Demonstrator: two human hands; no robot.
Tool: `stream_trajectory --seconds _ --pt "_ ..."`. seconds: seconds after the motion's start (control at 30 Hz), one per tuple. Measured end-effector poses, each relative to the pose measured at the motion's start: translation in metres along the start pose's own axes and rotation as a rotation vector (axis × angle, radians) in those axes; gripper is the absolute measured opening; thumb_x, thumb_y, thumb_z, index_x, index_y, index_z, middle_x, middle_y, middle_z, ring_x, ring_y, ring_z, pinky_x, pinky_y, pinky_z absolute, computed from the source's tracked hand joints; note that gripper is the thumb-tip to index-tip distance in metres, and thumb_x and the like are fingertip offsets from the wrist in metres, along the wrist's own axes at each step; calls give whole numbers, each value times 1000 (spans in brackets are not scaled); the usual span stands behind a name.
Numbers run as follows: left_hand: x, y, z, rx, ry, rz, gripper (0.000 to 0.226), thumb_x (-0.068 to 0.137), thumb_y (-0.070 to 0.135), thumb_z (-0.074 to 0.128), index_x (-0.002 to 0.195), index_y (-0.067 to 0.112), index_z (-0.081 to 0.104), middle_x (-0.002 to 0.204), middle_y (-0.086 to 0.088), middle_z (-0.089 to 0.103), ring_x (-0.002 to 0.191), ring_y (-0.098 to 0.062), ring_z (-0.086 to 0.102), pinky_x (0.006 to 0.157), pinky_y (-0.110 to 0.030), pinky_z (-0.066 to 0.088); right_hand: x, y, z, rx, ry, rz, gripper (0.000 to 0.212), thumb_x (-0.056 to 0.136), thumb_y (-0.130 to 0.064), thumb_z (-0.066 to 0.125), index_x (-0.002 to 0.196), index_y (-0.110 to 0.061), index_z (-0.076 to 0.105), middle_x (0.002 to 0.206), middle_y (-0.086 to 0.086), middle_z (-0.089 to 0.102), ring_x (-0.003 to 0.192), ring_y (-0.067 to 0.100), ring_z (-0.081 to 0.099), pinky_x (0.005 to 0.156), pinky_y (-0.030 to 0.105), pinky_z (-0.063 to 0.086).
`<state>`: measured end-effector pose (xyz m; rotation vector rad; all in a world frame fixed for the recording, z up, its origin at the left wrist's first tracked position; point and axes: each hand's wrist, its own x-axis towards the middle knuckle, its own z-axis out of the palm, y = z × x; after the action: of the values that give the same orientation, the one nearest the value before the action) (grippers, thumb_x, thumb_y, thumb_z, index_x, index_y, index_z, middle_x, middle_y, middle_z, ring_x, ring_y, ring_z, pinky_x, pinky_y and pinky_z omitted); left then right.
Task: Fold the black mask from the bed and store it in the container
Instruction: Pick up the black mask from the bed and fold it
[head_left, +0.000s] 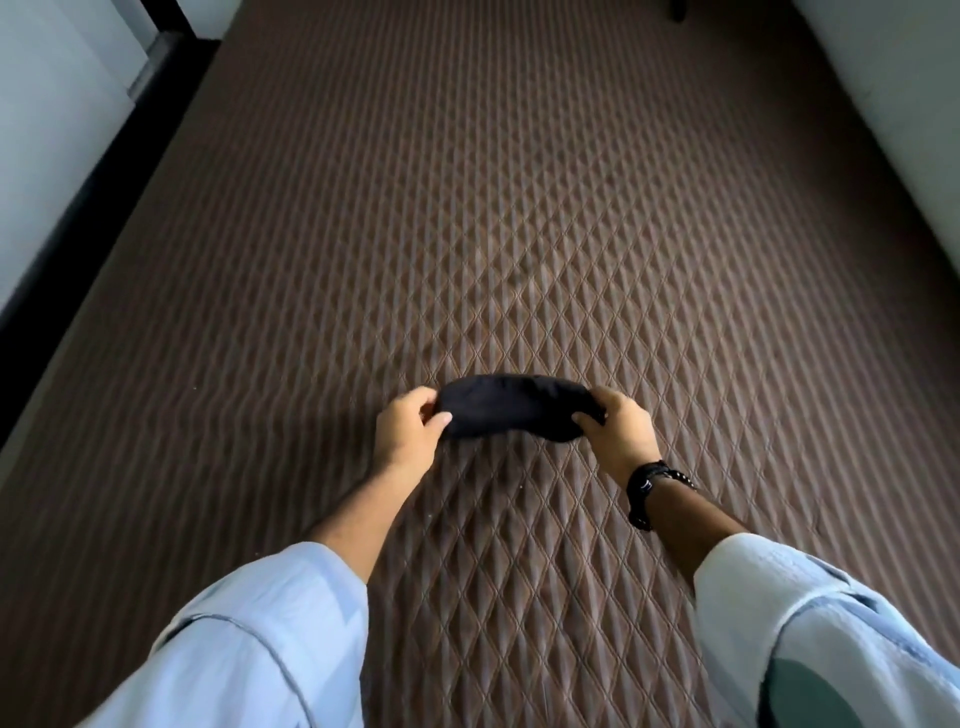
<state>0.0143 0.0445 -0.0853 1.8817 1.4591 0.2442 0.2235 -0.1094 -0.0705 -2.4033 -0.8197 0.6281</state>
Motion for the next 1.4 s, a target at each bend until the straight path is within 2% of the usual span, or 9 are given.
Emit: stream_trajectory --seconds 0.17,0.33,0.43,0.57,0.73,0.97,1.07,1.33,1.4 --pt "-20 -1 0 -51 181 288 35 73 -27 55 79 3 74 104 -8 61 97 -17 61 88 -10 36 -23 7 13 1 161 -226 40 75 18 59 99 -14 62 105 0 57 95 19 54 78 16 40" --pt "-50 -48 30 136 -81 168 42 83 -18 49 86 15 75 140 0 53 122 -21 58 93 -27 44 -57 51 43 -122 -132 -138 35 96 -10 52 127 -25 61 139 -2 54 128 21 54 106 32 46" --pt "-55 -59 33 66 46 25 31 90 -5 52 100 17 71 124 -5 66 111 -29 66 83 -29 46 -66 59 50 -173 -49 -154 55 94 4 49 144 -18 51 154 4 42 138 25 47 114 35 41" --pt "-36 -40 31 -234 0 -390 26 95 33 65 114 17 69 110 -7 77 99 -31 74 88 -40 61 -53 47 48 103 73 182 37 100 -18 53 136 -11 54 131 14 60 114 32 61 93 34 48" --pt "-30 -26 32 -544 -194 -589 45 94 22 74 137 11 65 118 -10 72 104 -26 69 81 -34 58 -40 39 46 357 -40 481 27 93 -30 65 110 -9 69 105 13 75 95 32 73 87 50 60" --pt "-62 16 45 -402 -188 -111 19 91 30 74 108 24 71 92 14 70 84 -1 66 74 -18 53 -51 36 47 635 -39 560 14 94 -17 67 96 -13 54 103 15 67 97 30 69 79 47 63" --pt "-75 39 64 -316 -223 -41 16 89 26 74 105 23 71 88 12 70 84 -10 67 79 -22 53 -56 38 45 705 -68 550 15 94 -12 65 94 -12 50 100 15 62 90 27 65 80 47 61" --pt "-91 49 92 -190 -525 20 48 104 16 49 151 22 46 131 9 72 129 -13 60 107 -25 41 -63 36 36 965 -241 605 39 102 -43 50 123 -11 56 120 14 65 111 32 64 79 45 61" --pt "-96 48 86 -217 -473 32 52 102 3 45 151 19 47 134 3 69 131 -15 58 111 -25 40 -68 34 34 911 -210 563 33 100 -28 59 124 -5 56 123 18 65 112 33 66 81 48 62"
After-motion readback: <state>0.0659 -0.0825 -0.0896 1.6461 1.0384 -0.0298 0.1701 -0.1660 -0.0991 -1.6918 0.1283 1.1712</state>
